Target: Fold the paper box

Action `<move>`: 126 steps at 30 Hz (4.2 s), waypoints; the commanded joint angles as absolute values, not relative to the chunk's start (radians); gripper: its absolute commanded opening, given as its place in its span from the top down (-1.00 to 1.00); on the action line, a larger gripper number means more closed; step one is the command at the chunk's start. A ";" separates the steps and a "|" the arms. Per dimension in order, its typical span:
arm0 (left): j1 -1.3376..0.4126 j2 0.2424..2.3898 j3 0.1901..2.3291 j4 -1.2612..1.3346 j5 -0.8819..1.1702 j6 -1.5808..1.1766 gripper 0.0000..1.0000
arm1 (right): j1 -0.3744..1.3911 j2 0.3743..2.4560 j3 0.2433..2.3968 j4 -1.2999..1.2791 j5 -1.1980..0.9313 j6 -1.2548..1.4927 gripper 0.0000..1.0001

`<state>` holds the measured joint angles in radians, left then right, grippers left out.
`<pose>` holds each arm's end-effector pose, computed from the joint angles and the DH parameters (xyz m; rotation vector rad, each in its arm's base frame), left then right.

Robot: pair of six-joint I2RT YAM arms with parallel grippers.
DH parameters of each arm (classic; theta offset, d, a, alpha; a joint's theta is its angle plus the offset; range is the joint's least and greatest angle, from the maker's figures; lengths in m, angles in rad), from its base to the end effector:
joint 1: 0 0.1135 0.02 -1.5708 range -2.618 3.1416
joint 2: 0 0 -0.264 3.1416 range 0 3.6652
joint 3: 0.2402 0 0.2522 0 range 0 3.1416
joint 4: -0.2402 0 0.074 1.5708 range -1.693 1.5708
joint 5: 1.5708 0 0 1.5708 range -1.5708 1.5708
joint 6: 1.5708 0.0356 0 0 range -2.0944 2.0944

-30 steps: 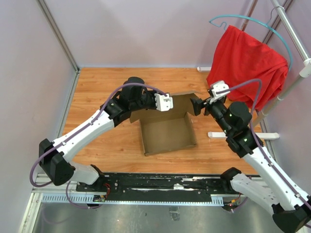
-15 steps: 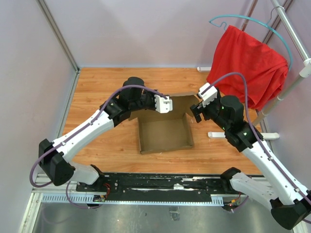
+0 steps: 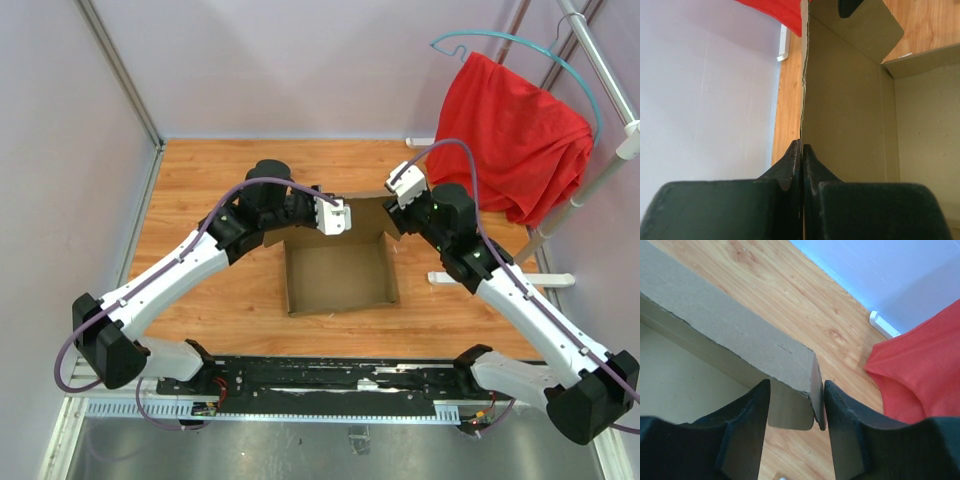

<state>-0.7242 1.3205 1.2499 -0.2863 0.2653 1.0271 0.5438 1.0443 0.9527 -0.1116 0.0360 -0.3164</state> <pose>0.2221 -0.2089 0.3740 1.5776 1.0856 -0.0518 0.2095 0.1252 0.3570 -0.7167 1.6247 0.1324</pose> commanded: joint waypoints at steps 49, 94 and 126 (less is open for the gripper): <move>-0.265 1.218 0.860 0.040 -0.201 -0.483 -0.24 | 0.375 1.231 1.129 -0.125 0.028 -0.066 0.99; -0.610 1.393 0.826 0.205 -0.355 -0.520 0.34 | 0.437 1.194 1.017 -0.132 -0.131 0.036 0.98; -0.643 0.964 0.957 0.072 -0.250 0.034 -0.38 | 0.439 1.177 0.938 0.382 -0.155 -0.156 0.98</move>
<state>-0.6373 0.9005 0.8871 0.0166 -0.3233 -0.0834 0.4232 1.2442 1.0409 0.0822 -0.1261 -0.1081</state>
